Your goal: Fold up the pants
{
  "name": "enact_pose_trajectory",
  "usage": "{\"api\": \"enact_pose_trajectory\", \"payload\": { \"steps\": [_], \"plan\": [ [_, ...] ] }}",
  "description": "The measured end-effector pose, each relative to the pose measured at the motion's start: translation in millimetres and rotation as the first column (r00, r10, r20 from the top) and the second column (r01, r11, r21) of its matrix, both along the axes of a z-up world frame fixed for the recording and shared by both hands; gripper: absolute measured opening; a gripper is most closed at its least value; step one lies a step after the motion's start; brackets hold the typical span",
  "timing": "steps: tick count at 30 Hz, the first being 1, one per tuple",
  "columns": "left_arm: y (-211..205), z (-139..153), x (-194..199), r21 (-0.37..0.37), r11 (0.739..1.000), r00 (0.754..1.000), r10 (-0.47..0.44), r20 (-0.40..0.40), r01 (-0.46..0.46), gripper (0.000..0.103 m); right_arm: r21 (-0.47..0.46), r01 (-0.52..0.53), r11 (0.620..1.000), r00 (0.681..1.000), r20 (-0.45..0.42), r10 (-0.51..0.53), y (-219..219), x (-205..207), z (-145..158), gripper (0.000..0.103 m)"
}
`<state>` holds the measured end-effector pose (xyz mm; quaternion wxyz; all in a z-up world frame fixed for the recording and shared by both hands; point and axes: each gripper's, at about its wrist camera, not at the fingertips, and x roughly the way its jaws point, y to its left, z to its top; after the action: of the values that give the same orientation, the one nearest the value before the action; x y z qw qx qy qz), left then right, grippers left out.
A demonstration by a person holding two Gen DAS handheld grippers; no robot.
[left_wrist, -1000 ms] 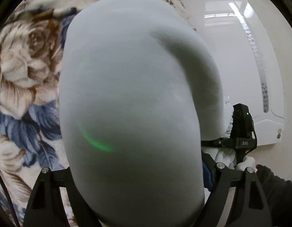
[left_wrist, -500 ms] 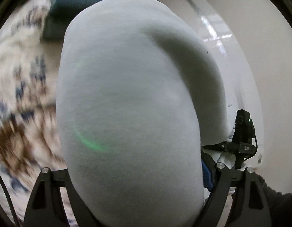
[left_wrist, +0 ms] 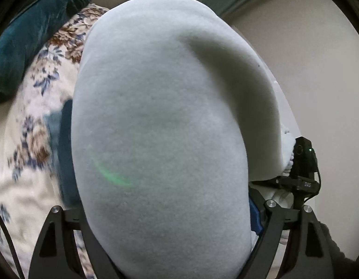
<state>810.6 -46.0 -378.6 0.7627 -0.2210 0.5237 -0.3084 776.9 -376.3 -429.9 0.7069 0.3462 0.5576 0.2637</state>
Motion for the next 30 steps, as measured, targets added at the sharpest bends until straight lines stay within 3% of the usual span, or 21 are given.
{"api": "enact_pose_trajectory", "payload": {
  "steps": [2,5,7,9,11,16,19,25,28,30],
  "plan": [
    [11.4,-28.6,31.9,0.02,1.0,1.0,0.002,-0.031,-0.002,0.085,-0.038,-0.007,0.999,1.0,-0.03,0.006,0.9,35.3,-16.6,0.063],
    [29.5,-86.9,58.4,0.097,0.995,0.991,0.022,-0.13,-0.01,0.086,-0.094,0.0,0.996,0.988,-0.156,-0.015,6.4,97.3,-71.0,0.07],
    [34.8,-127.3,67.5,0.136,0.991,0.979,0.044,-0.198,-0.017,0.087,-0.115,0.017,0.993,0.975,-0.217,-0.042,6.6,110.9,-101.2,0.071],
    [41.7,-143.8,71.5,0.104,0.994,0.974,0.043,-0.221,-0.021,0.087,-0.091,0.037,0.995,0.972,-0.23,-0.057,4.3,110.8,-114.7,0.072],
    [50.0,-144.3,72.0,0.043,0.999,0.975,0.035,-0.221,-0.026,0.088,-0.04,0.059,0.997,0.974,-0.218,-0.066,-3.0,101.8,-112.8,0.073],
    [53.8,-130.0,79.3,0.119,0.992,0.986,-0.008,-0.166,0.028,0.089,-0.029,0.084,0.996,0.965,-0.245,-0.088,-12.5,81.7,-111.2,0.077],
    [63.5,-128.8,88.7,0.129,0.992,0.987,0.02,-0.161,0.001,0.089,-0.056,0.115,0.992,0.968,-0.219,-0.125,-16.3,76.1,-104.2,0.077],
    [39.7,-131.7,96.4,0.168,0.986,0.987,0.007,-0.159,0.02,0.089,0.025,0.277,0.961,0.918,-0.304,-0.257,-18.1,46.0,-111.4,0.07],
    [33.1,-125.8,104.3,0.189,0.982,0.989,0.003,-0.146,0.025,0.089,0.066,0.292,0.954,0.917,-0.303,-0.26,-14.8,44.4,-108.1,0.07],
    [32.8,-124.9,106.9,0.196,0.98,0.99,0.005,-0.141,0.022,0.089,0.03,0.262,0.964,0.926,-0.287,-0.243,-11.7,48.8,-106.6,0.07]
  ]
}}
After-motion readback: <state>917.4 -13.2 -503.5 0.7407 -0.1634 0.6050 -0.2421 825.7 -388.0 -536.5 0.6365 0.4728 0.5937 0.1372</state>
